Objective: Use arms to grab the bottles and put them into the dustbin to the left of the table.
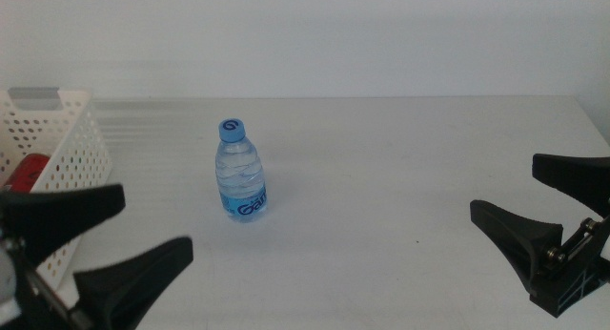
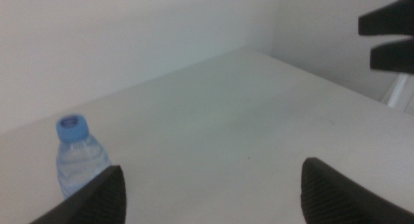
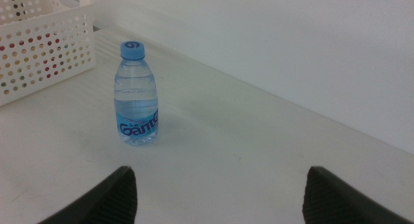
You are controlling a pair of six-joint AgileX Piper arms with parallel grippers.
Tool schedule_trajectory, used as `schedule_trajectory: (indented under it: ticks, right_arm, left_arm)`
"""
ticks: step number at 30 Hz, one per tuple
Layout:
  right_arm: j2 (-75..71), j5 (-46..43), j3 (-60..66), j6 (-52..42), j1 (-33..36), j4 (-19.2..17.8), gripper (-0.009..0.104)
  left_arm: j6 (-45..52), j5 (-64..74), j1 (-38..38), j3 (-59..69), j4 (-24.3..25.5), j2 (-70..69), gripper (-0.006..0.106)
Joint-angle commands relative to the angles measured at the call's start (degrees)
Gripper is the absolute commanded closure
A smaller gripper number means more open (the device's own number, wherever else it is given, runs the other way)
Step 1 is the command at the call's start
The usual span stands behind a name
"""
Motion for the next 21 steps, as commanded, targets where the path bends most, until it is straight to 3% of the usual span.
schedule_trajectory:
  ticks: [1,6,14,21]
  right_arm:
    - [-0.45,-4.29,-1.36,-0.71,-0.18,-0.37,0.028]
    - [-0.45,-4.29,-1.36,-0.71,-0.18,-0.37,0.028]
    - [-0.45,-4.29,-1.36,-0.71,-0.18,-0.37,0.028]
    - [-0.45,-4.29,-1.36,-0.71,-0.18,-0.37,0.028]
  left_arm:
    - [-0.79,-5.07,-0.12,-3.94,0.96,2.37,0.015]
    - [-0.79,-3.27,2.59,-10.36,4.23,8.68,0.015]
    - [-0.10,-0.07,12.14,-18.19,4.16,16.97,0.015]
    - [0.95,0.57,16.20,-18.53,4.16,17.90,0.015]
